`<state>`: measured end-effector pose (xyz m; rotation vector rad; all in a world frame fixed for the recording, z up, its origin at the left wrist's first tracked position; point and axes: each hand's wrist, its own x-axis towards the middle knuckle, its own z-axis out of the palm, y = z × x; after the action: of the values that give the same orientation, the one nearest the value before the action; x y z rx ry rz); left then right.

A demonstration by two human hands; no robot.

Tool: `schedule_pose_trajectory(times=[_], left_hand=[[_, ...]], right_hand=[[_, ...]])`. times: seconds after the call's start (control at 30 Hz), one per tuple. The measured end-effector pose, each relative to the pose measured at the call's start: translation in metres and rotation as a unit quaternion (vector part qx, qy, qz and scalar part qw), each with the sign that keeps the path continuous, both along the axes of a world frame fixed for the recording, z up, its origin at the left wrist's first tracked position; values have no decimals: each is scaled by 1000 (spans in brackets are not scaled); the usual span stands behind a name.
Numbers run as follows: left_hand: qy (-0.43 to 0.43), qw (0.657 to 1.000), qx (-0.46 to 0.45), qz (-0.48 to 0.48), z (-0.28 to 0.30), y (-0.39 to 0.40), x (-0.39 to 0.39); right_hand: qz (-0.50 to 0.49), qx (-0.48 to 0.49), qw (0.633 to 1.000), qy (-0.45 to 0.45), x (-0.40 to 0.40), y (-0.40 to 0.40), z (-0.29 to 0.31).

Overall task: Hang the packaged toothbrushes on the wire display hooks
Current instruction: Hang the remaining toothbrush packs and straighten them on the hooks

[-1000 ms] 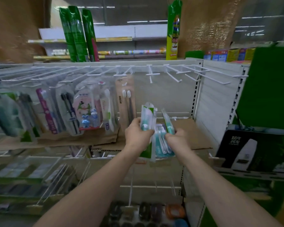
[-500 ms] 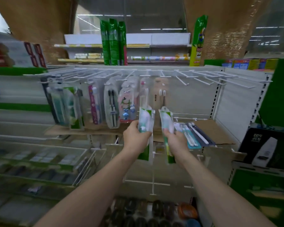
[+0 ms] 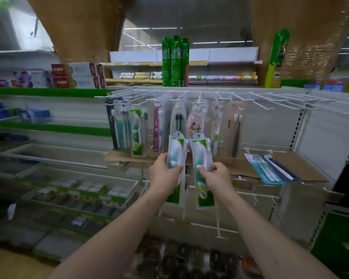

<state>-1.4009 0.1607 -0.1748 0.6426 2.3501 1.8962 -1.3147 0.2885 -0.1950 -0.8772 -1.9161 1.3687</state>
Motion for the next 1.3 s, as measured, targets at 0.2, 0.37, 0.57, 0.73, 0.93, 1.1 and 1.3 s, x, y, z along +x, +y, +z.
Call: schedule_pose_trajectory(times=[0.2,0.37,0.57,0.73,0.93,1.1,1.3], left_hand=[[-4,999,31,24,0,-23,-23],[4,997,44,59,5,-32,-47],[16,994,23,108,12,-42,-95],[20,990,33,135,13,-46,-123],[26,989,40,138,16,-55,-153],[40,992,51,105,21,-64,-192],[32,997,51,39,29,-85,-239]], right_hand=[[33,10,999,12,-24,-28,10],[62,31,997,20,-63,-32,15],[106,44,993,32,-126,-35,17],[129,55,989,50,-163,-41,21],[135,61,987,60,-191,-52,28],[108,83,989,64,-220,-66,36],[30,75,994,70,-249,-88,44]])
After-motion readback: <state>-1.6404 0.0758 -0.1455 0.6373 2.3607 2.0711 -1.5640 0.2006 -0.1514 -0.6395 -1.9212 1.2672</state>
